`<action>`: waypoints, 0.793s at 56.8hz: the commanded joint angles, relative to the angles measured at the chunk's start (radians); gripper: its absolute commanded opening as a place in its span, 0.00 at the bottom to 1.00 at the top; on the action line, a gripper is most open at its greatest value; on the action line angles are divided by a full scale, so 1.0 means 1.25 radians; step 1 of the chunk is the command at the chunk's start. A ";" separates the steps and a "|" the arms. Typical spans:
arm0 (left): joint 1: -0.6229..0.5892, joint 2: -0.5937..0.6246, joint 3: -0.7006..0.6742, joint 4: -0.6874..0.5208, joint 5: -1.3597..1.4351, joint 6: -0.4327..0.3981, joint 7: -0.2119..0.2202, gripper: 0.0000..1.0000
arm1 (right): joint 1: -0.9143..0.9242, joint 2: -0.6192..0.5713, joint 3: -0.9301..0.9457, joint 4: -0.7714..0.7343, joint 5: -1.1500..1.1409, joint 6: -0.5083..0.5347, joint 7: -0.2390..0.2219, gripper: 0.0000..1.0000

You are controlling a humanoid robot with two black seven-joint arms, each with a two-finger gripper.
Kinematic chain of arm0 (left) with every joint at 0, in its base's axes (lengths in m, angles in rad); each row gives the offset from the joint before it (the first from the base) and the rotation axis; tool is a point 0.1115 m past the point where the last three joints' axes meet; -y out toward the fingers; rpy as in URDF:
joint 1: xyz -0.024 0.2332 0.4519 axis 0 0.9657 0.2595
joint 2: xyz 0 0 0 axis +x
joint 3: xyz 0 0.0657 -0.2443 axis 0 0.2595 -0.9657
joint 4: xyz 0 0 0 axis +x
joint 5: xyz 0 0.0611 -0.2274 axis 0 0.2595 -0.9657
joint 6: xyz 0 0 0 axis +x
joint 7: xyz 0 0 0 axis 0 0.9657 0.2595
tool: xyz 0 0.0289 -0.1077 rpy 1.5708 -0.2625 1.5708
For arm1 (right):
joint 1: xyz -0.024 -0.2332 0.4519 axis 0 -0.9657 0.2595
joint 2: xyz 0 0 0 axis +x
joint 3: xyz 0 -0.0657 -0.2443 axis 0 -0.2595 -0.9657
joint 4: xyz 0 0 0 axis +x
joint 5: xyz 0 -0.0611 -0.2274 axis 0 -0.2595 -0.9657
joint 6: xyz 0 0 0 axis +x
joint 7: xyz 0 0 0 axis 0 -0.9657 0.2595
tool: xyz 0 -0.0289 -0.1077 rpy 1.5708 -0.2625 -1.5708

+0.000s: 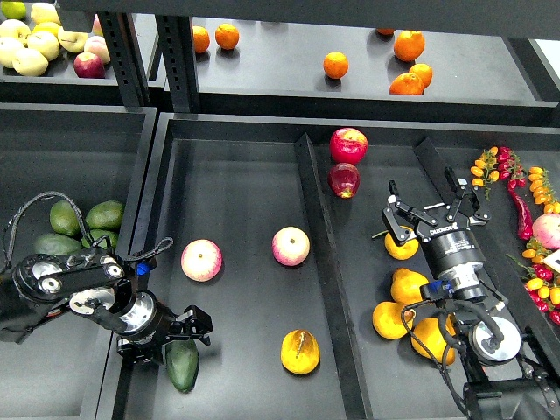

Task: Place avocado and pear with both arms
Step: 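Close the left gripper on the avocado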

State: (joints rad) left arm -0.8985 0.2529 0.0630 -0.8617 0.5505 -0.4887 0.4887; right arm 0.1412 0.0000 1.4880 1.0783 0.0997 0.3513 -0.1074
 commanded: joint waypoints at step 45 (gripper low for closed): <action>0.002 -0.027 0.002 0.024 0.012 0.000 0.000 0.76 | 0.000 0.000 0.009 0.000 0.000 0.000 0.000 1.00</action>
State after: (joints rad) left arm -0.8981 0.2238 0.0636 -0.8339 0.5650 -0.4887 0.4887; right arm 0.1411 0.0000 1.4984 1.0783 0.0997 0.3513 -0.1074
